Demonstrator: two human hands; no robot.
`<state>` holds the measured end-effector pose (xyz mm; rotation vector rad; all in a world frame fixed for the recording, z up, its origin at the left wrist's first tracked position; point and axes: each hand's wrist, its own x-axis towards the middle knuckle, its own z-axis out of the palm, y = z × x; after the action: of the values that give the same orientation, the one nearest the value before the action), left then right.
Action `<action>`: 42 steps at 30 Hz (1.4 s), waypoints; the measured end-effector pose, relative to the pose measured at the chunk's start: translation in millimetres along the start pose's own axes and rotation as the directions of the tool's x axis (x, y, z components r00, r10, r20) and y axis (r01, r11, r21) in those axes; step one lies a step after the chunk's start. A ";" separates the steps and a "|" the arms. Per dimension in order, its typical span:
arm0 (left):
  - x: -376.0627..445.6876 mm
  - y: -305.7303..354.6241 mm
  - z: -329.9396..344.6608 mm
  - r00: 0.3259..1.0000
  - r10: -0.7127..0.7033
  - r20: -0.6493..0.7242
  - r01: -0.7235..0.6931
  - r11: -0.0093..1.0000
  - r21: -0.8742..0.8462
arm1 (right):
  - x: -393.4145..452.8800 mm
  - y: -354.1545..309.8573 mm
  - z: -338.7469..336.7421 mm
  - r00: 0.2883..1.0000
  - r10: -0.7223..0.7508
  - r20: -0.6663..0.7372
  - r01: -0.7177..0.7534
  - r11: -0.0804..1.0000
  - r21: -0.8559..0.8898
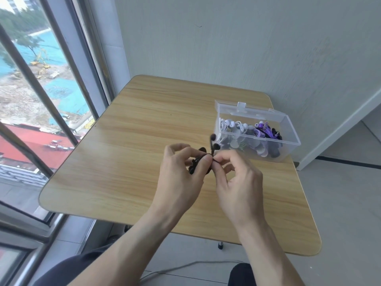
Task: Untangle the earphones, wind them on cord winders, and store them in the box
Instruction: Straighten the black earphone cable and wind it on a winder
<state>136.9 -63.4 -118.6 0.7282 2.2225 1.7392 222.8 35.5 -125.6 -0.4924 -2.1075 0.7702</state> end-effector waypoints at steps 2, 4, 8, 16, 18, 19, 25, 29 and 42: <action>2.6 2.8 -2.3 0.997 -0.039 0.066 0.039 0.999 0.006 | -0.7 -0.5 -0.8 0.998 0.047 0.035 -0.049 0.997 0.055; 3.2 4.7 -5.1 0.997 -0.034 0.076 0.033 0.999 0.009 | -0.6 -1.3 -1.7 0.987 0.133 0.086 -0.145 0.978 0.151; 6.2 5.4 -12.1 0.997 0.038 0.067 -0.044 0.994 0.098 | 4.1 -0.4 -3.8 0.938 0.277 0.209 -0.330 0.898 0.291; 13.7 12.0 -28.2 0.951 0.033 0.309 -0.073 0.990 0.119 | 6.7 6.4 -18.7 0.962 0.083 0.259 -0.125 0.981 0.149; 15.6 10.0 -34.7 0.902 0.018 0.430 -0.102 0.980 0.173 | 5.8 5.8 -21.8 0.931 0.095 0.352 -0.167 0.969 0.182; 16.1 9.6 -37.0 0.877 0.013 0.481 -0.113 0.977 0.180 | 4.8 7.4 -22.0 0.921 0.091 0.378 -0.157 0.976 0.149; 20.7 8.3 -45.5 0.868 0.033 0.495 -0.105 0.987 0.118 | 1.5 11.0 -16.8 0.837 0.102 0.538 -0.206 0.969 0.137; 21.1 5.4 -42.1 0.923 0.077 0.377 -0.100 0.994 0.042 | -0.6 8.5 -10.0 0.898 0.173 0.404 -0.283 0.931 0.231; -12.5 -3.9 35.7 0.954 -0.043 -0.296 -0.040 0.963 -0.267 | -9.8 -33.1 22.4 0.624 0.662 0.415 -0.619 0.094 0.780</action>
<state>163.2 -40.4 -133.6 0.4233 2.0902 2.2225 208.0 -2.4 -119.6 -0.8079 -0.9822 2.2168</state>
